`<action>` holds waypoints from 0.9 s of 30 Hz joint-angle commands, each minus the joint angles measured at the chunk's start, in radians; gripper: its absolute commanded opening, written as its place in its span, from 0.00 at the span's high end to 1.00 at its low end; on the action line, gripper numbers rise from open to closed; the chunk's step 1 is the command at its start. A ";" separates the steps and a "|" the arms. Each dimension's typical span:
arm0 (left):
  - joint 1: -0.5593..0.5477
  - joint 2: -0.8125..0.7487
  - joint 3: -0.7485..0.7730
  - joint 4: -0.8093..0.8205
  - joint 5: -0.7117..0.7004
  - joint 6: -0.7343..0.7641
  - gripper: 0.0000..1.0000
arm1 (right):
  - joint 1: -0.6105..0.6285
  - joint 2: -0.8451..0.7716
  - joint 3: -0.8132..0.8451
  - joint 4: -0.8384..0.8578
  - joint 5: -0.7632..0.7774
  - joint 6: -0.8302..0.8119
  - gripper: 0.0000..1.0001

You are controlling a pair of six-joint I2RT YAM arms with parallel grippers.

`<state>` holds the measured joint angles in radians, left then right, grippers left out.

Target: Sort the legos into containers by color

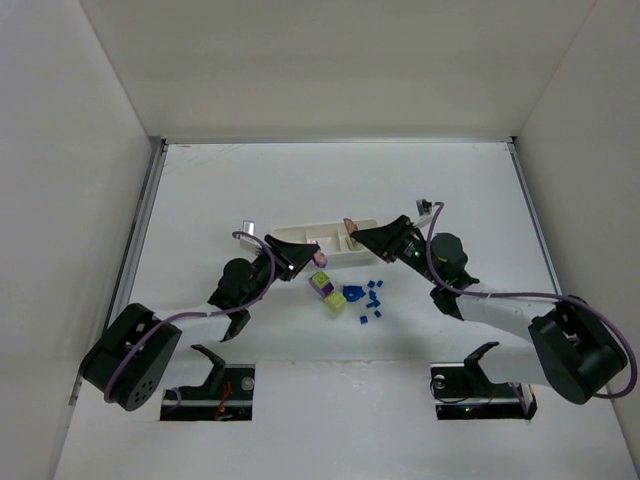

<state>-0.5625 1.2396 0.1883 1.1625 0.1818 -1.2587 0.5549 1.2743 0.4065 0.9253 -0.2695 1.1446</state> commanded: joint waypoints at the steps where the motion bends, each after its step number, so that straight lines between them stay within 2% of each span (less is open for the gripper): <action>1: 0.017 -0.041 -0.007 0.049 0.018 0.021 0.80 | 0.023 -0.038 0.067 -0.167 0.067 -0.124 0.71; 5: 0.049 -0.069 -0.007 0.023 0.030 0.016 0.80 | 0.069 -0.018 0.135 -0.319 0.151 -0.216 0.70; 11: 0.086 -0.170 0.010 -0.078 0.038 0.045 0.80 | 0.144 0.112 0.293 -0.497 0.283 -0.347 0.69; 17: 0.121 -0.265 0.031 -0.236 0.007 0.110 0.77 | 0.182 0.259 0.440 -0.591 0.335 -0.419 0.68; 23: 0.128 -0.298 0.080 -0.379 -0.042 0.197 0.77 | 0.193 0.358 0.511 -0.629 0.377 -0.448 0.66; 25: 0.123 -0.289 0.103 -0.411 -0.054 0.225 0.77 | 0.196 0.372 0.520 -0.634 0.389 -0.451 0.63; 27: 0.118 -0.275 0.122 -0.426 -0.065 0.252 0.77 | 0.196 0.373 0.526 -0.634 0.407 -0.453 0.53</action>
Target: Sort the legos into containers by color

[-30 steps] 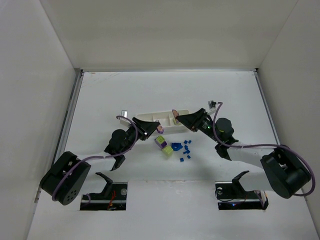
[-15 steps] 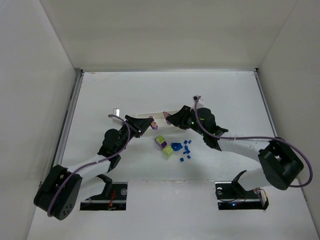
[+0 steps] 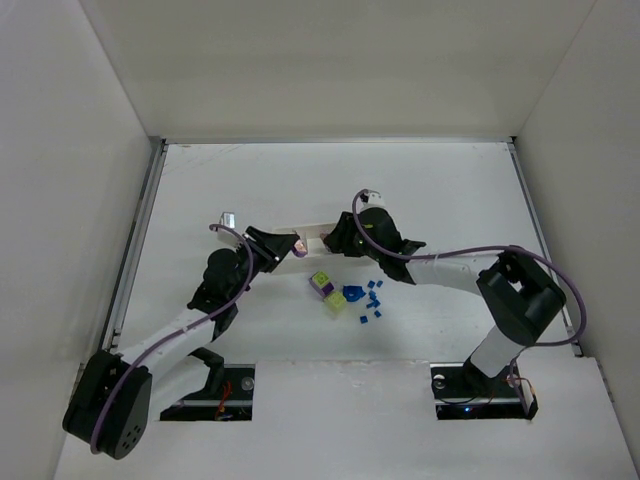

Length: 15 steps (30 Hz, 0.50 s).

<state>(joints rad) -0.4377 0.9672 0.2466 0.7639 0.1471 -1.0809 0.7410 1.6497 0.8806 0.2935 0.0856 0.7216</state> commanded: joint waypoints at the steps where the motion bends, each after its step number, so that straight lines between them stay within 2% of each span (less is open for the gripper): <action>1: -0.012 0.005 0.069 -0.031 -0.041 0.082 0.77 | 0.013 -0.011 0.054 -0.002 0.057 -0.030 0.47; 4: -0.029 0.048 0.100 -0.031 -0.070 0.104 0.77 | 0.014 -0.047 0.051 0.004 0.059 -0.039 0.39; 9: -0.066 0.122 0.154 -0.031 -0.130 0.156 0.77 | 0.014 -0.145 0.000 0.007 0.071 -0.054 0.39; 11: -0.088 0.163 0.190 -0.046 -0.155 0.196 0.77 | 0.013 -0.201 -0.047 0.016 0.088 -0.051 0.41; 15: -0.138 0.243 0.261 -0.095 -0.228 0.285 0.77 | 0.017 -0.324 -0.155 0.026 0.124 -0.053 0.60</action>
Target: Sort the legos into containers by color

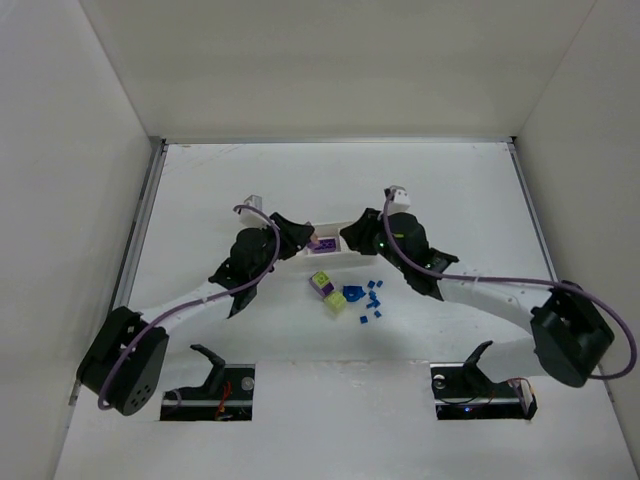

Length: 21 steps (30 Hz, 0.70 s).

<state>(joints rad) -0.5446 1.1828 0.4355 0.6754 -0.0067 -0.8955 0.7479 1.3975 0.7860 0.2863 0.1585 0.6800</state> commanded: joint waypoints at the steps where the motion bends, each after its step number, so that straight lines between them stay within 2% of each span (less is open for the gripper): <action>1: -0.044 0.047 0.092 -0.023 -0.094 0.124 0.77 | 0.017 -0.098 -0.083 0.025 0.059 -0.011 0.64; 3: -0.070 0.086 0.135 -0.062 -0.133 0.173 0.77 | 0.029 -0.158 -0.138 0.024 0.073 -0.004 0.66; 6: -0.103 0.126 0.175 -0.095 -0.206 0.248 0.76 | 0.064 -0.242 -0.217 0.019 0.107 0.004 0.64; 10: -0.130 0.182 0.222 -0.138 -0.266 0.309 0.75 | 0.152 -0.319 -0.278 -0.041 0.125 -0.013 0.54; 18: -0.146 0.284 0.264 -0.140 -0.295 0.348 0.73 | 0.328 -0.348 -0.295 -0.164 0.225 -0.039 0.37; 21: -0.156 0.304 0.284 -0.145 -0.305 0.354 0.64 | 0.374 -0.344 -0.303 -0.165 0.243 -0.056 0.29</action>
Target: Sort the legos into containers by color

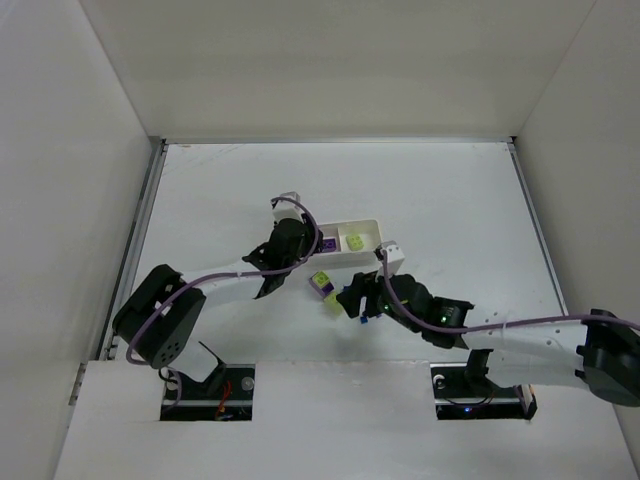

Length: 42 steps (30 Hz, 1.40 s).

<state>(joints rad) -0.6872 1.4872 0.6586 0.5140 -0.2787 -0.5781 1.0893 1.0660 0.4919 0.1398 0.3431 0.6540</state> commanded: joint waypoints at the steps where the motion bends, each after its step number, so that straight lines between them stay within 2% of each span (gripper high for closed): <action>1: -0.016 -0.001 0.065 0.015 -0.033 0.040 0.60 | 0.043 -0.003 -0.009 -0.019 0.057 -0.039 0.26; 4: -0.024 -0.019 0.065 0.021 -0.034 0.047 0.48 | 0.057 0.035 0.008 -0.019 0.048 -0.066 0.23; 7: -0.024 -0.050 0.067 0.011 -0.031 0.049 0.43 | 0.071 0.084 0.030 -0.013 0.039 -0.083 0.21; 21: -0.027 -0.333 -0.066 -0.086 0.053 -0.038 0.48 | 0.073 0.276 0.131 -0.003 -0.015 -0.165 0.20; 26: -0.031 -0.401 -0.114 -0.103 0.078 -0.083 0.49 | 0.064 0.342 0.158 -0.002 -0.019 -0.191 0.24; 32: -0.021 -0.491 -0.177 -0.138 0.099 -0.121 0.51 | 0.050 0.402 0.174 0.018 -0.015 -0.205 0.38; 36: -0.010 -0.545 -0.203 -0.167 0.116 -0.132 0.52 | 0.048 0.407 0.172 0.035 0.003 -0.206 0.54; 37: -0.010 -0.559 -0.212 -0.169 0.118 -0.137 0.52 | 0.047 0.401 0.168 0.040 0.011 -0.205 0.60; 39: -0.007 -0.582 -0.218 -0.184 0.121 -0.144 0.52 | 0.047 0.381 0.160 0.040 0.025 -0.197 0.66; 42: -0.001 -0.619 -0.223 -0.218 0.131 -0.144 0.52 | 0.047 0.335 0.149 0.041 0.030 -0.195 0.71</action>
<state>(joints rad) -0.6975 0.9134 0.4492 0.3092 -0.1673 -0.7097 1.1393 1.4593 0.6258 0.1230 0.3424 0.4603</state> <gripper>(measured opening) 0.482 0.435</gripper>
